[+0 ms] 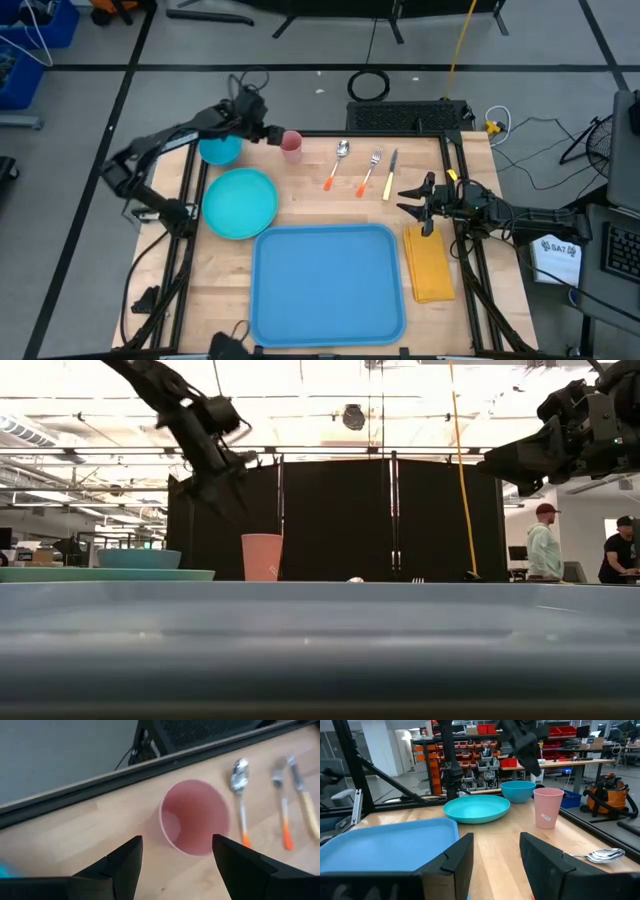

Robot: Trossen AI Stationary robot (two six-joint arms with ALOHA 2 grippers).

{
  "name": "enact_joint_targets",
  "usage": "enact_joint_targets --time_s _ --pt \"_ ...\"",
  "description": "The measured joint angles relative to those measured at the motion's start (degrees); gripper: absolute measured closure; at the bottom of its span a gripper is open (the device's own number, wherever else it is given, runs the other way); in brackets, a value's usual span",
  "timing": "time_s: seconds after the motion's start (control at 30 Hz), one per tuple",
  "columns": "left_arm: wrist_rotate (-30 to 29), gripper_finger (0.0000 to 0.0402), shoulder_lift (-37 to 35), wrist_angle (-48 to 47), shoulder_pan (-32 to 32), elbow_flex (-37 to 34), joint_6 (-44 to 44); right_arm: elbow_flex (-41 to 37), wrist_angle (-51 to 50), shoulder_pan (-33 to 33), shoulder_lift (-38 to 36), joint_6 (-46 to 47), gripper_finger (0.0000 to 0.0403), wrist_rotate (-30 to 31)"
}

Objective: Set up tray
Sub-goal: Put the pink cup on the blue tray

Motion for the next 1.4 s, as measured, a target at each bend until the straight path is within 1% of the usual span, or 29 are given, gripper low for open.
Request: enact_joint_targets --time_s 0.17,0.33,0.6,0.8,0.93,1.1,1.27,1.33,1.4 --pt "0.3 0.0158 6.1 -0.4 -0.6 4.5 0.2 0.0 0.0 0.0 0.0 0.0 0.025 0.0" --pt "-0.3 0.0158 9.2 -2.5 -0.9 5.7 0.2 0.0 0.0 0.0 0.0 0.0 0.025 0.0" --pt "-4.6 0.0158 9.9 -4.5 -1.0 5.6 -0.5 0.0 0.0 0.0 0.0 0.0 0.025 -0.1" --pt "-5.1 0.0158 10.1 -6.0 -1.3 5.6 -1.2 0.0 0.0 0.0 0.0 0.0 0.025 -0.1" --pt "-4.9 0.0158 11.9 -6.8 -1.8 5.5 -2.1 0.0 0.0 0.0 0.0 0.0 0.025 -0.1" --pt "-4.7 0.0158 15.2 -5.4 -3.2 5.5 -1.5 0.0 0.1 0.0 0.0 0.0 0.025 -0.1" --pt "-4.6 0.0159 15.5 -3.2 -3.6 5.5 -0.4 0.0 0.2 0.0 0.0 0.0 0.025 -0.2" --pt "-4.6 0.0165 15.2 -2.4 -3.6 5.5 -0.2 0.0 0.2 0.0 0.0 0.0 0.025 -0.2" --pt "-4.7 0.0184 14.4 -2.2 -3.6 5.5 -0.2 0.0 0.2 0.0 0.0 0.0 0.025 -0.3"
